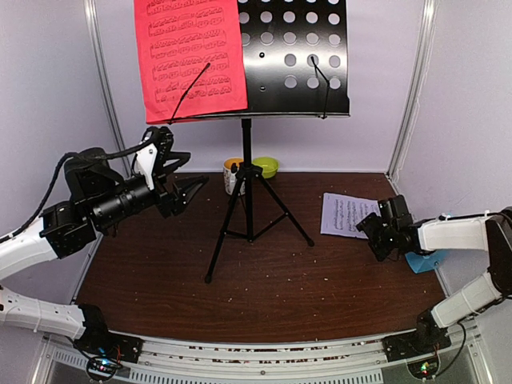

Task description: Set up the instrument practice props

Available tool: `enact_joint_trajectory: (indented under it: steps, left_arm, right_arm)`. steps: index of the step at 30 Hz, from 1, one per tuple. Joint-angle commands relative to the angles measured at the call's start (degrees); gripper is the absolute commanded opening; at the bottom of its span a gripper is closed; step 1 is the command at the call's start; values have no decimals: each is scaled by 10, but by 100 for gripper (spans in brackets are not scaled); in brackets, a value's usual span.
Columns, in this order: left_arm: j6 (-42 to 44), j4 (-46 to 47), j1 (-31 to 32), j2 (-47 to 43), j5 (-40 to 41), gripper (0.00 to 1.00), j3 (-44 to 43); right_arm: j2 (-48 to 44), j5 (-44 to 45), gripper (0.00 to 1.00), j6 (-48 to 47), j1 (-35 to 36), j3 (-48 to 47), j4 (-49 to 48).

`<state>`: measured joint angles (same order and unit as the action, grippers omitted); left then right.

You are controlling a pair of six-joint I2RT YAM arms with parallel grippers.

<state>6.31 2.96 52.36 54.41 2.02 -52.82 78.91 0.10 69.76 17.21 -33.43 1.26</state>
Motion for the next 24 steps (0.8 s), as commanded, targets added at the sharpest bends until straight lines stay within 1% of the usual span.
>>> enact_joint_trajectory:
  steps: [1, 7, 10, 12, 18, 21, 24]
  left_arm:
    - [8, 33, 3, 1, -16, 67, -9]
    - [10, 29, 3, 1, -22, 66, -15]
    - [14, 27, 3, -3, -19, 66, -15]
    - [15, 24, 3, -5, -17, 66, -15]
    - [19, 23, 3, -4, -13, 66, -14]
    - [22, 23, 3, -1, -12, 67, -15]
    - [26, 21, 3, 0, -11, 67, -17]
  right_arm:
    - [-8, 39, 88, 94, 18, 57, -197]
    - [74, 50, 86, 164, 28, 96, -355]
    - [127, 49, 84, 199, 31, 111, -414]
    - [147, 51, 83, 216, 33, 116, -438]
    - [153, 80, 77, 245, 34, 102, -407]
    - [156, 98, 69, 257, 33, 88, -385]
    - [171, 107, 61, 272, 32, 78, -385]
